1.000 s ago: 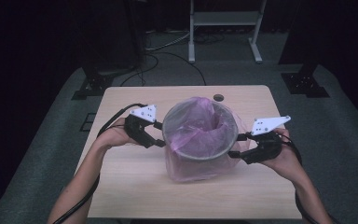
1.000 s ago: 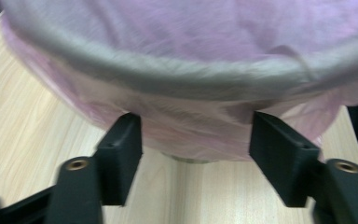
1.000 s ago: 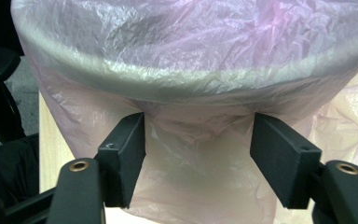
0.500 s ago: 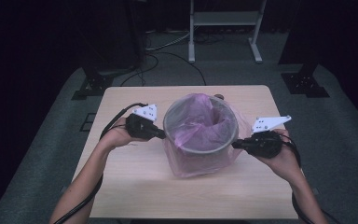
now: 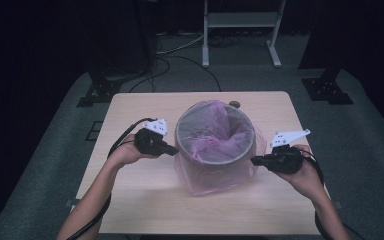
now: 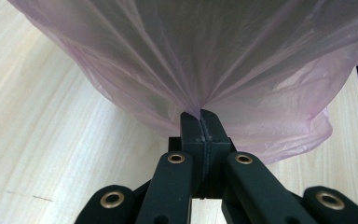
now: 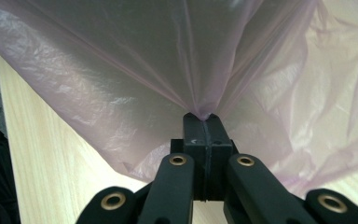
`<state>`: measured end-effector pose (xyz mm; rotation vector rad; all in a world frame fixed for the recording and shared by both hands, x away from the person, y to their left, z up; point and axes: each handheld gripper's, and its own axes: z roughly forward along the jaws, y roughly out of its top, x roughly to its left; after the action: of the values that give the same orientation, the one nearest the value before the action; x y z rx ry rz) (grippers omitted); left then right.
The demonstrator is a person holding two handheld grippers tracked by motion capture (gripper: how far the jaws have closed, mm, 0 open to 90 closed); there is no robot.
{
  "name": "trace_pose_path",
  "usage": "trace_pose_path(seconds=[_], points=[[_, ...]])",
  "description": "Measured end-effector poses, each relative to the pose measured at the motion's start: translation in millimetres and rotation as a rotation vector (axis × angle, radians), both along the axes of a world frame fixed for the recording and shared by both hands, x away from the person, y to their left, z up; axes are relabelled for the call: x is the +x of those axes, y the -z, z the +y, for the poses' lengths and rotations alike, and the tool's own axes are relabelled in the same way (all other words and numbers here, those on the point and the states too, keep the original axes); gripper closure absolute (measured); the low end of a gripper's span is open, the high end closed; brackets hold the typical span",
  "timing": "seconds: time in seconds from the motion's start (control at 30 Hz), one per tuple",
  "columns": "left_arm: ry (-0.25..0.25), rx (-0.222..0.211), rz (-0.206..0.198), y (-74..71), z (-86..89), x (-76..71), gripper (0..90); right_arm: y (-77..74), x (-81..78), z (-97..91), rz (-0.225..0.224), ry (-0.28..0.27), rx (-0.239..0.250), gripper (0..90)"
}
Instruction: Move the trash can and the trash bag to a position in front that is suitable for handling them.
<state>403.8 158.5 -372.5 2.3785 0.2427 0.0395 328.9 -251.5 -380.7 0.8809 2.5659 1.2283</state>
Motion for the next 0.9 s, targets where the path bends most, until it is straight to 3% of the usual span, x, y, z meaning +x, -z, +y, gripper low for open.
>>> trace_pose_path(seconds=[0.33, 0.47, 0.5, 0.57, 0.63, 0.77, 0.9], points=[[-0.022, 0.010, 0.054, 22.1, 8.1, -1.7, 90.0, 15.8, 0.3, -7.2, 0.044, 0.015, -0.012, 90.0], [-0.036, 0.004, 0.059, 26.3, 13.1, -2.9, 89.7, 20.2, 0.0, -10.1, 0.058, 0.018, -0.006, 90.0], [-0.042, -0.003, 0.070, 25.6, 14.7, -2.7, 81.6, 19.8, -0.9, -10.8, 0.057, 0.016, 0.005, 90.0], [-0.059, -0.012, 0.058, 22.8, 17.8, -3.8, 70.7, 16.4, -2.8, -13.9, 0.060, 0.009, 0.037, 72.7], [-0.068, -0.024, 0.054, 18.7, 21.2, -5.3, 62.1, 10.3, -6.1, -18.2, 0.046, 0.008, 0.042, 66.8], [-0.089, -0.045, 0.041, 10.6, 26.8, -8.5, 51.8, -8.5, -13.8, -28.0, 0.033, 0.006, 0.059, 64.2], [-0.094, -0.050, 0.030, 4.2, 28.4, -11.9, 43.6, -34.1, -20.3, -28.2, 0.015, -0.018, 0.073, 69.4]])
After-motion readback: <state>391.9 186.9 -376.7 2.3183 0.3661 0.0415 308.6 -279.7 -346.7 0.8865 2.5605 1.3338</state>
